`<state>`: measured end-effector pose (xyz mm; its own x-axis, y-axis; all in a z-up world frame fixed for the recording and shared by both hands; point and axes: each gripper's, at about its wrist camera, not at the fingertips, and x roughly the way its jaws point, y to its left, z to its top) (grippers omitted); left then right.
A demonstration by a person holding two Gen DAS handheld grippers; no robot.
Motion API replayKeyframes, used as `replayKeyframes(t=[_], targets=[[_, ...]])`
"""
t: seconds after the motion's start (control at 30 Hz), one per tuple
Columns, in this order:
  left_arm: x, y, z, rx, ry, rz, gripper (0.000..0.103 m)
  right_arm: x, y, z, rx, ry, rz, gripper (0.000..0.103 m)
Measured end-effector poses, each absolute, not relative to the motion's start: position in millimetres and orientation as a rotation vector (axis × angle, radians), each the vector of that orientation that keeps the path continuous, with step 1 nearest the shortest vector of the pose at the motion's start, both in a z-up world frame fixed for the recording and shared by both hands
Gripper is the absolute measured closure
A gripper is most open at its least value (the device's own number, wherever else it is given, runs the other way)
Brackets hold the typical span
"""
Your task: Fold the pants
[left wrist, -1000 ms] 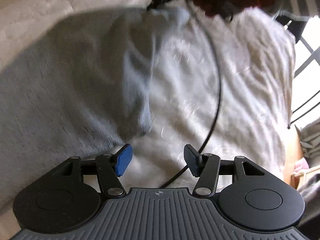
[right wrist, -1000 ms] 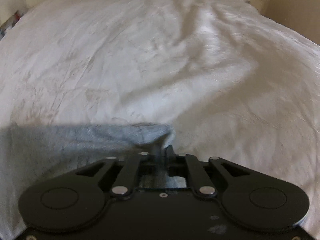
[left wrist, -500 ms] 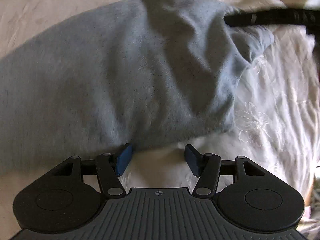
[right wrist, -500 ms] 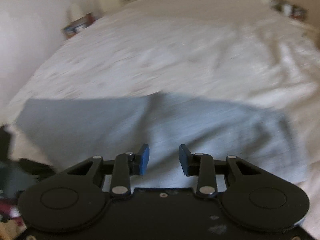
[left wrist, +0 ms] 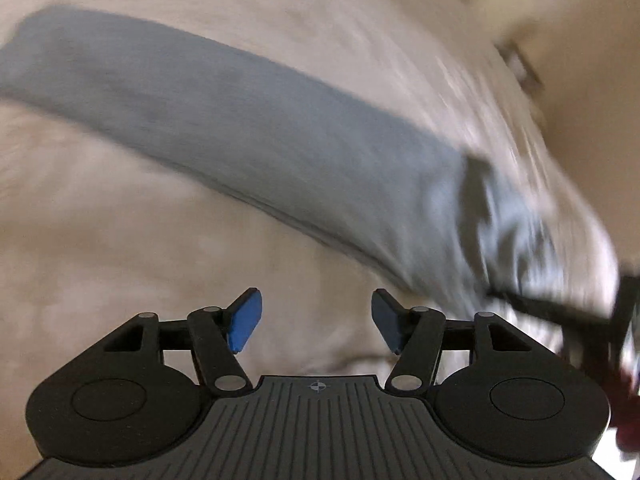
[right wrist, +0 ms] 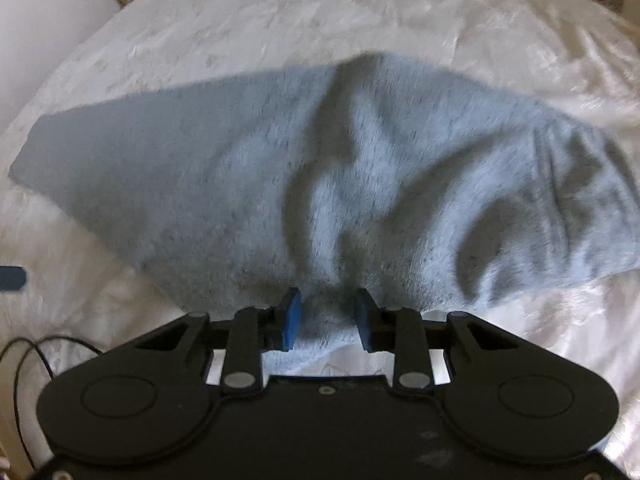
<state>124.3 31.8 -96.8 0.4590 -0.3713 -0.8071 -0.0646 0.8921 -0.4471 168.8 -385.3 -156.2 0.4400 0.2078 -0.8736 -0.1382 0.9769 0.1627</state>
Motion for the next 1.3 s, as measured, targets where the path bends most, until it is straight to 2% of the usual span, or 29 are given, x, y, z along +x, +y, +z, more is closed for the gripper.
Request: replayKeyframes(t=[0.1,0.37,0.63,0.83,0.93,1.07,1.3], targets=[[125,89,-94,-0.560,1.026,-0.079,0.029,165,-377,-139,0.101,1.059,0.188,0.071],[183,189,-100,-0.621,0.951,0.017,0.027,155,-308,-103,0.157,1.051,0.157,0.068],[212,238,-133,-0.652,0.969,0.010,0.026,150,-209,-94,0.177,1.076,0.185,0.066],[212,260,-108,-0.463,0.862,0.011,0.026,142,-158,-87,0.173,1.087,0.190,0.065],[230,267,-113,-0.409,0.905,-0.054,0.026,145,-141,-85,0.155,1.094,0.195,0.063],[239,278,-128,-0.441,0.972,-0.070,0.026,147,-125,-82,0.126,1.101,0.211,0.063],[241,284,-137,-0.528,0.925,-0.071,0.026,154,-114,-80,0.102,1.107,0.227,0.062]])
